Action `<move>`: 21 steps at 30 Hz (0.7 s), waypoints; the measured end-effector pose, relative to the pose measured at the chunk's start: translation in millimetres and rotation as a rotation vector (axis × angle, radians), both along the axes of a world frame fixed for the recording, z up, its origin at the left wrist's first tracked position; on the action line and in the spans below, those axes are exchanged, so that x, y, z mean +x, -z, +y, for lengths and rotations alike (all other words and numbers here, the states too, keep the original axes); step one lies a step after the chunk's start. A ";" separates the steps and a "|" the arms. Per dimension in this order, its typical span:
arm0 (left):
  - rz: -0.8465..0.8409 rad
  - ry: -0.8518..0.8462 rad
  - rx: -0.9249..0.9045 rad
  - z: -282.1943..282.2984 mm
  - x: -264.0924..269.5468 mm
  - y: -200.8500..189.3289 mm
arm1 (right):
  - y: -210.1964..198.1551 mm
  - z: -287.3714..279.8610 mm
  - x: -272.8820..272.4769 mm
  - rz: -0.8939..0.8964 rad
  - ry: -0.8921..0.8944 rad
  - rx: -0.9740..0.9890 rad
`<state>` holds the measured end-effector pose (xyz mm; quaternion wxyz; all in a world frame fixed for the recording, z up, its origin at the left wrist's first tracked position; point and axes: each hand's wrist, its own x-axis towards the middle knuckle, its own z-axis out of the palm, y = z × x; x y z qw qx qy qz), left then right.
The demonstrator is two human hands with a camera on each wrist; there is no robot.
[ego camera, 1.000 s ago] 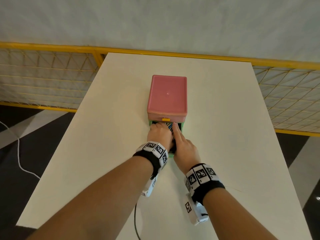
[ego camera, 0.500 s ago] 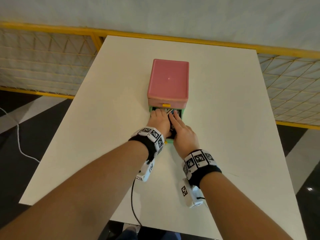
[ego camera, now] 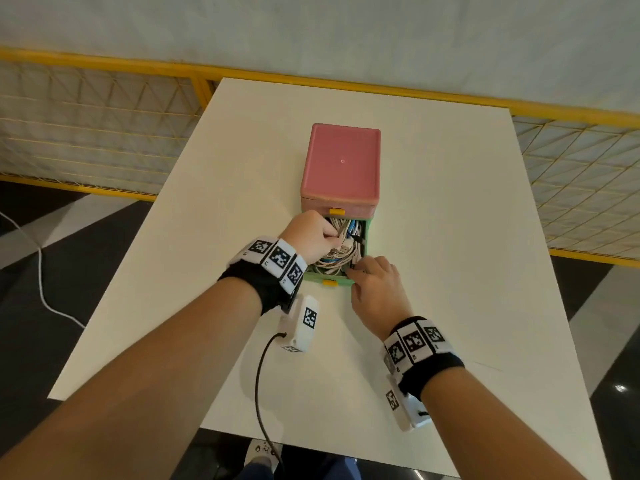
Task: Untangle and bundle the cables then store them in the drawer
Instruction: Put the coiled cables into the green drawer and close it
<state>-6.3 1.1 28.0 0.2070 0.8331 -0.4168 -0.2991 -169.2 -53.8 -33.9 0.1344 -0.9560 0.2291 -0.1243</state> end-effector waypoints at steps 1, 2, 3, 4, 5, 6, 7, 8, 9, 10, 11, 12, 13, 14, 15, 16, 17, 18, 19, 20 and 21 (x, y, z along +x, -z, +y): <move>0.008 -0.002 -0.005 -2.0 -1.9 -0.6 | -0.1 -0.7 -0.5 -0.056 0.022 0.055; 0.012 -0.016 -0.010 -3.6 -4.7 -0.9 | -1.2 -1.5 -2.4 -0.122 0.068 0.112; 0.003 -0.027 -0.019 -5.3 -7.1 -0.9 | -3.6 -2.7 -4.2 -0.199 0.128 0.151; -0.002 -0.042 -0.031 -7.0 -9.3 0.0 | -7.7 -3.8 -5.5 -0.288 0.181 0.175; 0.000 -0.064 -0.040 -8.4 -11.9 0.7 | -12.0 -5.8 -5.3 -0.372 0.211 0.194; 0.008 -0.097 -0.034 -9.7 -14.9 2.2 | -17.2 -8.5 -2.8 -0.426 0.218 0.212; 0.001 -0.119 -0.028 -11.1 -18.9 4.2 | -21.3 -11.6 1.5 -0.422 0.209 0.239; -0.012 -0.114 -0.015 -13.3 -23.4 6.8 | -23.3 -14.9 6.6 -0.363 0.190 0.269; -0.039 -0.084 -0.002 -15.1 -28.5 8.0 | -23.6 -17.6 11.3 -0.268 0.166 0.292; -0.067 -0.046 0.016 -16.2 -32.7 8.8 | -21.7 -19.9 14.8 -0.167 0.146 0.308; -0.088 -0.009 0.030 -16.4 -35.1 9.1 | -20.6 -21.2 16.8 -0.084 0.138 0.328; -0.085 0.027 0.041 -15.7 -35.3 8.6 | -21.4 -21.7 18.0 -0.026 0.145 0.349; -0.060 0.055 0.048 -14.9 -32.6 7.9 | -23.6 -22.8 19.3 0.032 0.148 0.346; -0.021 0.072 0.050 -13.6 -28.3 7.2 | -27.2 -23.9 21.8 0.094 0.133 0.315; 0.015 0.077 0.052 -12.3 -23.6 5.9 | -31.0 -25.0 24.2 0.152 0.114 0.287; 0.039 0.071 0.047 -11.3 -19.0 4.1 | -35.8 -26.5 26.5 0.181 0.106 0.270; 0.049 0.057 0.035 -11.2 -15.5 2.3 | -39.2 -28.3 28.6 0.171 0.122 0.268; 0.050 0.042 0.022 -11.9 -13.2 0.8 | -41.4 -30.6 29.9 0.124 0.158 0.269; 0.046 0.024 0.012 -13.6 -11.7 0.2 | -41.6 -32.7 30.5 0.065 0.207 0.274; 0.043 0.004 0.008 -15.5 -11.1 0.3 | -41.1 -33.8 30.1 0.028 0.252 0.287; 0.043 -0.013 0.009 -17.6 -10.6 1.1 | -40.4 -33.7 29.5 0.034 0.275 0.310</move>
